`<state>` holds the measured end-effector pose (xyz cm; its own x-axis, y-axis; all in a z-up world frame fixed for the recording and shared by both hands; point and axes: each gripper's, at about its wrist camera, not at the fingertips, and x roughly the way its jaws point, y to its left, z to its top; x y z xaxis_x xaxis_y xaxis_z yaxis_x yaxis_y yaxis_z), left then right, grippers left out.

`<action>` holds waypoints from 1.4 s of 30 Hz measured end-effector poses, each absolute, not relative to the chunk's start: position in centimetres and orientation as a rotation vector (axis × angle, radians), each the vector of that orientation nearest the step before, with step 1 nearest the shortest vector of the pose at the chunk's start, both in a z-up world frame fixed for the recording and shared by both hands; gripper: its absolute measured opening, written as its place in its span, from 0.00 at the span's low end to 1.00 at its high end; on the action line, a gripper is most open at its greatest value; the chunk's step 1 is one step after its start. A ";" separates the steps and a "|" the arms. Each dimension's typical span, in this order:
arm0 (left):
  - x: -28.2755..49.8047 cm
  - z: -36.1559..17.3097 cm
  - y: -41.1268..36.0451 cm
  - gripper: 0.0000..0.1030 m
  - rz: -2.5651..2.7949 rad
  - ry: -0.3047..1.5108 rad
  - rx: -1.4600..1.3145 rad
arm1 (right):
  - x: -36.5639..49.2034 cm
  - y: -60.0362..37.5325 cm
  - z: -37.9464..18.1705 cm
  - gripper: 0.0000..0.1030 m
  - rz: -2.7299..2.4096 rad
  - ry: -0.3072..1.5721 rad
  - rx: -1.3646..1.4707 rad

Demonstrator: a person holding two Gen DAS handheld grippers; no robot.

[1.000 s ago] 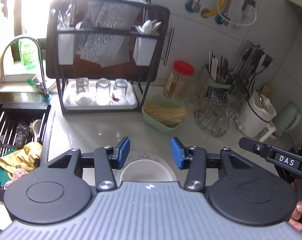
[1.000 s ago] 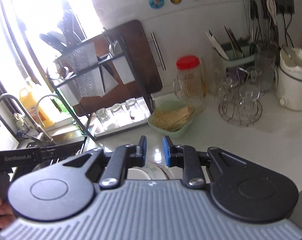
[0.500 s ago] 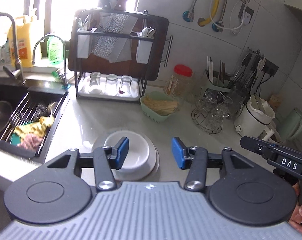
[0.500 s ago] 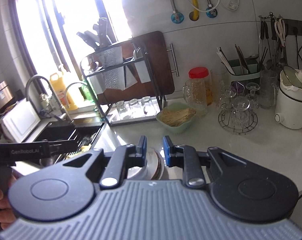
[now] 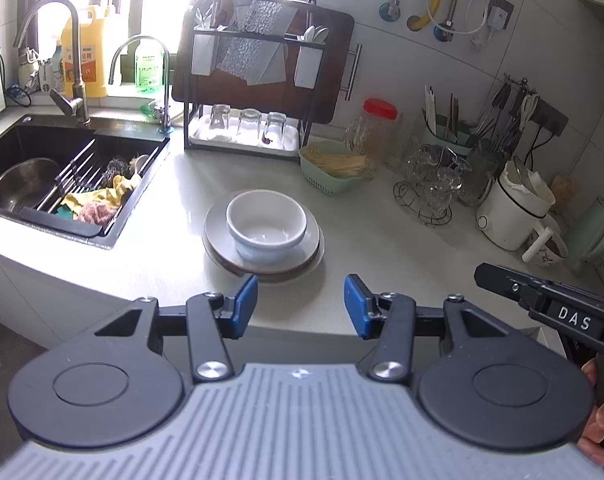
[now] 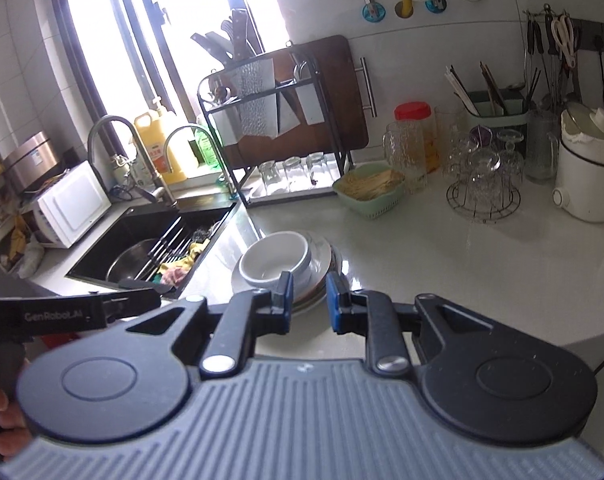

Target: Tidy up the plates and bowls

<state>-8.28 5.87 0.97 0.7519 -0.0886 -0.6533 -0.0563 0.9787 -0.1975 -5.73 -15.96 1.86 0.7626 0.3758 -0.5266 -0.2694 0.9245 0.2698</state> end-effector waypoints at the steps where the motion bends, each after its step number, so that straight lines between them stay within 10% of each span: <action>1: -8.6 0.9 5.7 0.53 -0.013 0.725 -0.209 | -5.9 -16.0 1.7 0.21 0.358 0.616 0.182; 4: -9.6 0.8 5.5 0.62 0.006 0.722 -0.204 | -6.2 -16.1 1.0 0.34 0.358 0.629 0.185; 8: -9.9 0.6 5.7 0.76 0.037 0.738 -0.212 | -6.2 -16.1 0.5 0.81 0.343 0.629 0.181; 18: -10.4 -0.2 6.7 0.95 0.105 0.785 -0.217 | -6.2 -15.5 -0.4 0.81 0.367 0.645 0.136; 42: -10.6 0.5 5.6 0.95 0.097 0.765 -0.133 | -6.8 -16.0 -0.4 1.00 0.335 0.602 0.134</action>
